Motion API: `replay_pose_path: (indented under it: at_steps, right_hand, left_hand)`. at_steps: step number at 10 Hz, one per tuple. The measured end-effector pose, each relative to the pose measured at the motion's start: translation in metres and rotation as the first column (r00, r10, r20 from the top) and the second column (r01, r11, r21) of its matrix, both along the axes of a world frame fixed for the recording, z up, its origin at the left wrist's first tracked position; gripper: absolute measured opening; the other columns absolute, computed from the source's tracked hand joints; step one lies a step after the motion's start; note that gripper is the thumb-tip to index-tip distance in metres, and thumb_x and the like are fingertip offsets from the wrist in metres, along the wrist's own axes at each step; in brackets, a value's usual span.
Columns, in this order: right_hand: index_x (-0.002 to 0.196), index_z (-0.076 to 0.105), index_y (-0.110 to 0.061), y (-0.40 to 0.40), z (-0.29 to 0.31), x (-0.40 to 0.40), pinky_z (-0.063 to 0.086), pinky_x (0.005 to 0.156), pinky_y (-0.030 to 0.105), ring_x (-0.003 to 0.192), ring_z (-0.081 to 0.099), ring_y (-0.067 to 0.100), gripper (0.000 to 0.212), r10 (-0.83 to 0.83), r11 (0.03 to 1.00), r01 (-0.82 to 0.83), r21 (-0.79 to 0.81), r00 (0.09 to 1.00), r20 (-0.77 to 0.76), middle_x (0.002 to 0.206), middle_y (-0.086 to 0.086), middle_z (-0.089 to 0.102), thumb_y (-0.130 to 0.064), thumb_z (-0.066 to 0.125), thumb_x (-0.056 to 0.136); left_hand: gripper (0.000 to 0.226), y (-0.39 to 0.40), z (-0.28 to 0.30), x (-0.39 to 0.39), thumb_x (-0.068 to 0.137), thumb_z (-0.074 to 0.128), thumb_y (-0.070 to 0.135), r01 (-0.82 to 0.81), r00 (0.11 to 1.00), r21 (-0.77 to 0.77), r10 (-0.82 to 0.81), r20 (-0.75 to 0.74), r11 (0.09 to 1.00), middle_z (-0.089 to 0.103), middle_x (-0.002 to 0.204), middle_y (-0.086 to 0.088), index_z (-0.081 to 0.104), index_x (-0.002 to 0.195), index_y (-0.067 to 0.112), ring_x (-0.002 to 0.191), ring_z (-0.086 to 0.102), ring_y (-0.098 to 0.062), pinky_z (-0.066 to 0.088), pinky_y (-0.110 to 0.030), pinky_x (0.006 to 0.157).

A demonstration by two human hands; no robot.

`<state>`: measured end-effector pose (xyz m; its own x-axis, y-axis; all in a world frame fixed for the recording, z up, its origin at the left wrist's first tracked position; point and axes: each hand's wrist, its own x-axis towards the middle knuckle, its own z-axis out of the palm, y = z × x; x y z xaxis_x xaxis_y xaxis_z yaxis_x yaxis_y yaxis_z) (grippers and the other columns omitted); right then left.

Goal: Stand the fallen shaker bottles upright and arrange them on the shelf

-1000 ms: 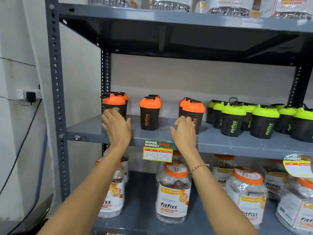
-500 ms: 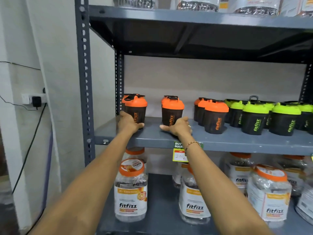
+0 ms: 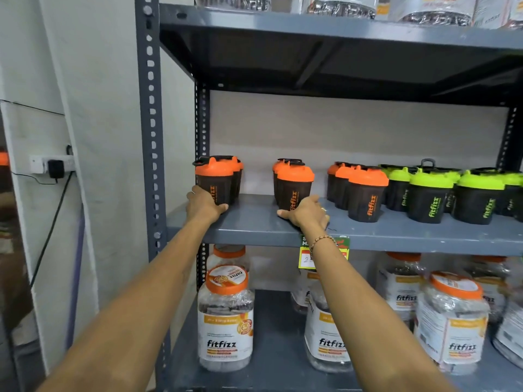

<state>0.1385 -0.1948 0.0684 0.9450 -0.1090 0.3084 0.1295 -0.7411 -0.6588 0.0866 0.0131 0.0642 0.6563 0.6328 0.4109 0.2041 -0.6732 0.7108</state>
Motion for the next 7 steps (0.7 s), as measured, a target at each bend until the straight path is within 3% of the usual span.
replay_pose_path:
  at_steps: [5,7]
  right_hand:
    - [0.128,0.039,-0.003,0.000,-0.003,-0.008,0.039,0.101,0.044,0.127,0.049,0.036,0.079,0.011,0.997,-0.006,-0.082,0.998,0.062,0.133,0.018,0.055,-0.053,0.071,0.076]
    - [0.128,0.040,-0.001,-0.006,0.003,-0.021,0.040,0.101,0.045,0.126,0.049,0.036,0.082,0.051,0.999,-0.050,-0.017,0.994,0.095,0.133,0.019,0.054,-0.056,0.071,0.075]
  left_hand:
    - [0.073,-0.003,-0.005,0.001,0.079,0.073,0.036,-0.001,1.000,0.045,0.001,-0.003,0.999,0.049,0.129,-0.020,0.036,0.131,0.000,0.117,0.052,-0.035,0.045,-0.042,0.093]
    - [0.080,-0.010,-0.005,-0.010,0.072,0.078,0.041,-0.029,1.000,0.028,0.029,-0.008,0.999,0.051,0.124,-0.018,0.038,0.127,0.000,0.114,0.053,-0.035,0.046,-0.042,0.088]
